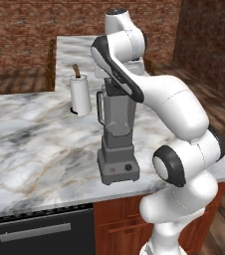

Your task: Open the blender lid, put the tangerine in the blender, close the lid, and start the blender.

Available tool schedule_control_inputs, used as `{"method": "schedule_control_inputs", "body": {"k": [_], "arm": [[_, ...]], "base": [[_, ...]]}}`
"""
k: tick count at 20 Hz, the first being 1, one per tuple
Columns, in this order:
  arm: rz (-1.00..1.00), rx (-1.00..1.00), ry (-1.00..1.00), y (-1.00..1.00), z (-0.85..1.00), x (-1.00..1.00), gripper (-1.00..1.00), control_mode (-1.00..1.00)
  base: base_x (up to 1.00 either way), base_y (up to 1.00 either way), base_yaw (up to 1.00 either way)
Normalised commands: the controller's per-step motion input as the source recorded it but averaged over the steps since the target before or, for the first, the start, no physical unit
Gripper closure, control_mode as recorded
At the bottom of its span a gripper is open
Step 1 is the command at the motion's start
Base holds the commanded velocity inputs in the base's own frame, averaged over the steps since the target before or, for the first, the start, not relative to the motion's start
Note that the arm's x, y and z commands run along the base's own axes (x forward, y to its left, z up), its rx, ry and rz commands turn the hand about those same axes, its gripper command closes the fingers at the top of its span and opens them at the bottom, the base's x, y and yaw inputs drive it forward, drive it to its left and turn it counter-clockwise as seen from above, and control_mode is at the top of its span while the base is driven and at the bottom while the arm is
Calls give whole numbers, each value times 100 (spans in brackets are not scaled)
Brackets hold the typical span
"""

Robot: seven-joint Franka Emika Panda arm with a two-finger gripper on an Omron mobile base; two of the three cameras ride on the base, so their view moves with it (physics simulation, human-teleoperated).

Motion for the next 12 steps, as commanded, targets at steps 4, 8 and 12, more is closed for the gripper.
{"method": "schedule_control_inputs", "body": {"k": [4,8,12], "arm": [[-2,0,0,0,-12,-34,100,-100],[0,0,0,0,-28,-12,100,-100],[0,0,0,0,-44,-1,100,-100]], "base": [[0,0,0],[0,0,0],[0,0,0]]}}
